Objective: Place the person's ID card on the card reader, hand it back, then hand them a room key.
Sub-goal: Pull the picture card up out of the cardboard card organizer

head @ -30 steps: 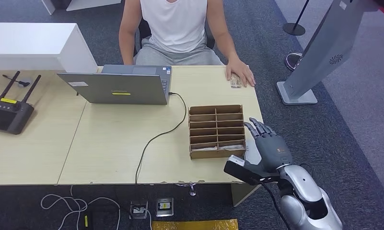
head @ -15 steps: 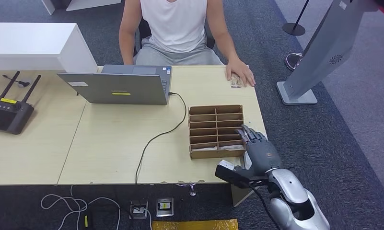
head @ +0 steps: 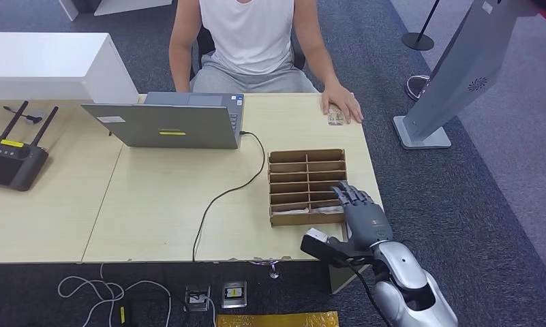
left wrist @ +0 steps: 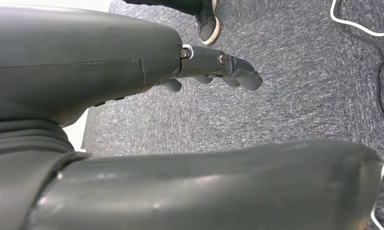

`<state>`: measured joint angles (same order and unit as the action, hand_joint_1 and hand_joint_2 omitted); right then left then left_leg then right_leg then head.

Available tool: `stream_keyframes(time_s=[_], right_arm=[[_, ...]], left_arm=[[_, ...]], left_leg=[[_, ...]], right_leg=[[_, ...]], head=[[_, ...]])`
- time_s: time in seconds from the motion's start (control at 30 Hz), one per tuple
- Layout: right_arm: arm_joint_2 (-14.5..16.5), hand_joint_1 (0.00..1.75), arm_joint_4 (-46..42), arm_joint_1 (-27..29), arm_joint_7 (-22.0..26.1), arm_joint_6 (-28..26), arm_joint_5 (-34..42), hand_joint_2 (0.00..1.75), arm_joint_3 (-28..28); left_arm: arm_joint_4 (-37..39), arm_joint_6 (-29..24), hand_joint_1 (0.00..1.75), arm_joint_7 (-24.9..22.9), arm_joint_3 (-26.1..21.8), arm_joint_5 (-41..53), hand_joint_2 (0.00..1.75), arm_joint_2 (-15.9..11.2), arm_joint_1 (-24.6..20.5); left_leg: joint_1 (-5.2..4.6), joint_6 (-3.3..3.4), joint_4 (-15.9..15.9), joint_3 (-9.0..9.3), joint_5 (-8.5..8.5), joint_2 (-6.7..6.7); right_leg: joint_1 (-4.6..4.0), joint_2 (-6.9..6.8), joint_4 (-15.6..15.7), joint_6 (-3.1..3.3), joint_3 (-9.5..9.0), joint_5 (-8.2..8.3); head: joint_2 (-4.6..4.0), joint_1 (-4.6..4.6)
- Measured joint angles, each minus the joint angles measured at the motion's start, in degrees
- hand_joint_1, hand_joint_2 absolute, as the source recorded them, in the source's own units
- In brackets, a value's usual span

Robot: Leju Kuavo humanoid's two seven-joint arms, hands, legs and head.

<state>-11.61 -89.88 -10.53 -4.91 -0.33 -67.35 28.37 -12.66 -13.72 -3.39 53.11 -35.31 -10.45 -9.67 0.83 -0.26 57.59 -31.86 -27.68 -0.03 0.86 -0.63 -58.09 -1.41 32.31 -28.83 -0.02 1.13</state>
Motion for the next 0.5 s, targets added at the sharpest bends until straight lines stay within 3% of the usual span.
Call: stream_keyframes(time_s=[0.5], right_arm=[[1.39, 0.0, 4.23, -1.07, 1.43, -5.95, -0.53, 1.75, 0.04]], left_arm=[[0.0, -0.15, 0.0, 0.0, 0.0, -0.06, 0.0, 0.25, 0.01]], left_leg=[[0.0, 0.0, 0.0, 0.0, 0.0, 0.0]], right_leg=[[0.0, 0.0, 0.0, 0.0, 0.0, 0.0]], head=[[0.0, 0.01]])
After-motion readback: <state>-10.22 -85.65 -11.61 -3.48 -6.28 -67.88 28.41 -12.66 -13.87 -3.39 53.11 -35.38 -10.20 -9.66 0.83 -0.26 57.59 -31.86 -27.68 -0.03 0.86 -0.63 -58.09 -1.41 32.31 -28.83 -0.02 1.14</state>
